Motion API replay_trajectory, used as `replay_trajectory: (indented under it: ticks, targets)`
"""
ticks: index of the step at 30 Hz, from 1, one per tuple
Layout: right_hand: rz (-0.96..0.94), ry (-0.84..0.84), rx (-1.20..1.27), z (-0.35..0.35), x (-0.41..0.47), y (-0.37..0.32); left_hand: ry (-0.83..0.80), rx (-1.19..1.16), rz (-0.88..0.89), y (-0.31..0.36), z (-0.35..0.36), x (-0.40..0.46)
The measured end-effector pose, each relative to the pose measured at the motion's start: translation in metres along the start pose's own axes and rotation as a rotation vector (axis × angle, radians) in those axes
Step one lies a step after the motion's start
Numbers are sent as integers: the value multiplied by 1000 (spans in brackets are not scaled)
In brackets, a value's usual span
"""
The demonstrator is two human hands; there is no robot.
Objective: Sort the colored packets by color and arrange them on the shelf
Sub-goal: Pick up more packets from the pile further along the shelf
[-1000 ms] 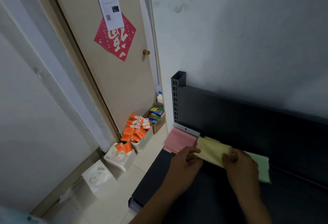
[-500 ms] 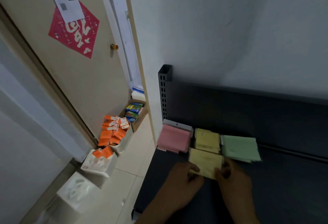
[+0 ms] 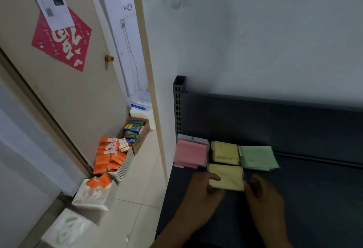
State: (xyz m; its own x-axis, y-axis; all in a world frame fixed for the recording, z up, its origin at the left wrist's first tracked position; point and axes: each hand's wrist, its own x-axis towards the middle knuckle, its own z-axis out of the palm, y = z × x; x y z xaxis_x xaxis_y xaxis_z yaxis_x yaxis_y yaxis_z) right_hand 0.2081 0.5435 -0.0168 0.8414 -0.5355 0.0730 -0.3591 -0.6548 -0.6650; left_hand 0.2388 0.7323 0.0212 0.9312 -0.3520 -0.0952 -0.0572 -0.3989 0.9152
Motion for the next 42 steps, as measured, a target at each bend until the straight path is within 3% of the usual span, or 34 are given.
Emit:
replay_trajectory:
  ticks: [2,7,17,21,31,42]
  targets:
    - [30,4,-16,-2,-7,4,-2,-2,51,4,-2,-3]
    - [107,62,-9,-10,-35,18,-183,25,148,15,16,-12]
    - [232,292,47,-61,-77,72,-424,24,147,39,72,-26]
    - [184,421,84,-77,-88,86,-504,45,159,48,93,-28]
    - [180,559,165,-133,-98,138,-595,52,183,77,170,-32]
    - [344,640,219,-205,-120,235,-701,75,246,115,302,-52]
